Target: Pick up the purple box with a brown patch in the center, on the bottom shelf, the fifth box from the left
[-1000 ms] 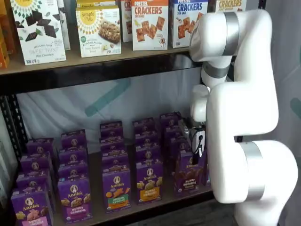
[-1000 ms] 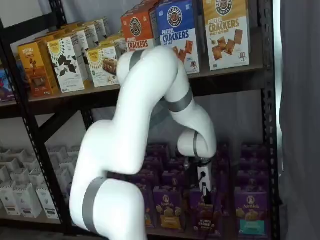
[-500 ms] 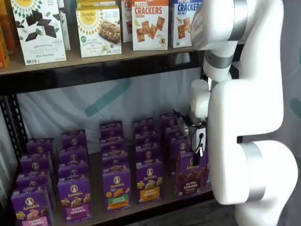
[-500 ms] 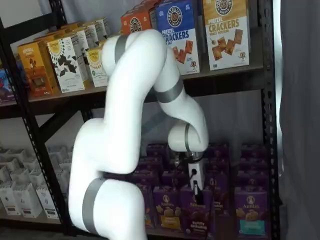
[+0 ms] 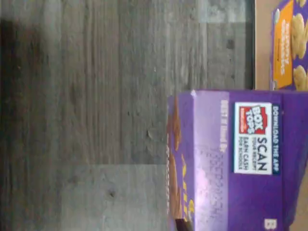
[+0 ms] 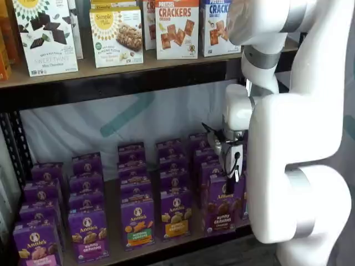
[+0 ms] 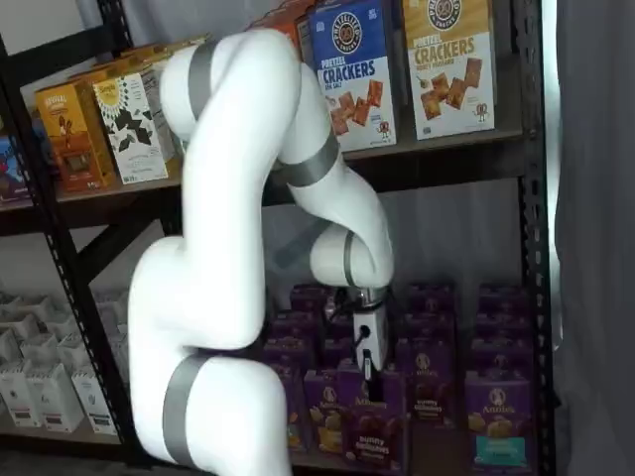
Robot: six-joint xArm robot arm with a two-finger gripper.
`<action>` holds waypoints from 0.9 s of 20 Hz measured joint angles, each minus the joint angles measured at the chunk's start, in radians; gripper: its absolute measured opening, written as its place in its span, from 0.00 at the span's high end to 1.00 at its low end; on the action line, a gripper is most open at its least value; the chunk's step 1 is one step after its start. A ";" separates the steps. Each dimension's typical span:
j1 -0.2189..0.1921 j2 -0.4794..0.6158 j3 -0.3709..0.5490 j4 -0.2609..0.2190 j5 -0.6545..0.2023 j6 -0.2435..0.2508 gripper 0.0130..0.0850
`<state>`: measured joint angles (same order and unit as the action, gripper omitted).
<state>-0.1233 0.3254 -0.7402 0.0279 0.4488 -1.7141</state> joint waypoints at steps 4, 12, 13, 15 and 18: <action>0.022 -0.086 0.067 -0.002 0.013 0.025 0.78; 0.070 -0.262 0.167 -0.005 0.104 0.077 0.78; 0.080 -0.289 0.179 -0.002 0.120 0.085 0.78; 0.089 -0.320 0.198 0.000 0.122 0.092 0.78; 0.108 -0.389 0.236 -0.004 0.118 0.116 0.78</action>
<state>-0.0153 -0.0637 -0.5047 0.0237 0.5664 -1.5982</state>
